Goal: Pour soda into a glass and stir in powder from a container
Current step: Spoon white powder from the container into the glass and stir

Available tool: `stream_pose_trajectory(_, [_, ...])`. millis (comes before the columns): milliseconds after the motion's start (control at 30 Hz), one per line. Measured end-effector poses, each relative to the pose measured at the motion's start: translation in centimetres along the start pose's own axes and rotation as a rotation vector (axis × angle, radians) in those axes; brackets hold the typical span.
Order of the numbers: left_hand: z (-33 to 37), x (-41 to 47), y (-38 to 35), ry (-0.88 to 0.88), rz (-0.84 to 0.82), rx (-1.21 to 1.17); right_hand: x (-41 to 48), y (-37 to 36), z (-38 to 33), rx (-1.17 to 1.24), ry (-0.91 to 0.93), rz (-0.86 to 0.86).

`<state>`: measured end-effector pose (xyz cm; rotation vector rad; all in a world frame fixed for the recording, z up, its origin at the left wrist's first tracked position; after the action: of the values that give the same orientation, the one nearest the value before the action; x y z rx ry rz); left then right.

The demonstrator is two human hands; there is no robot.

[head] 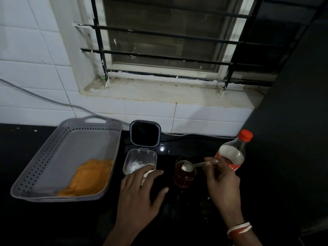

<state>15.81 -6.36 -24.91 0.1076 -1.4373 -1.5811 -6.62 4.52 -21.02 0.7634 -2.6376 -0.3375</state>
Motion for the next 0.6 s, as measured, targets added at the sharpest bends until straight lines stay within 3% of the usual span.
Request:
stream_pose_trajectory(167, [2.3, 1.3, -1.9, -0.033, -0.131, 0.046, 0.8, -2.4, -1.4, -0.186, 0.274, -0.287])
stream_pose_trajectory(267, [3.3, 1.1, -2.8, -0.076, -0.193, 0.119, 1.4, -2.5, -1.2, -0.344, 0.389, -0.37])
stream_pose_trajectory(600, [5.1, -1.4, -4.7, -0.118, -0.24, 0.239, 2.2, -2.7, -1.1, -0.191, 0.365, -0.529])
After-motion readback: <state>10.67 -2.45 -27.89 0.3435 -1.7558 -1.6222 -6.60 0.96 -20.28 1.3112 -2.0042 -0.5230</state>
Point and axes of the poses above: each hand's wrist, its own x-axis towards the middle knuckle, its own y-axis out of the back of the hand, z = x × y, the point moved 4 cm from there along x, towards the middle knuckle, and after that the axes turned 11 degrees about x, right-handed, at the moved point
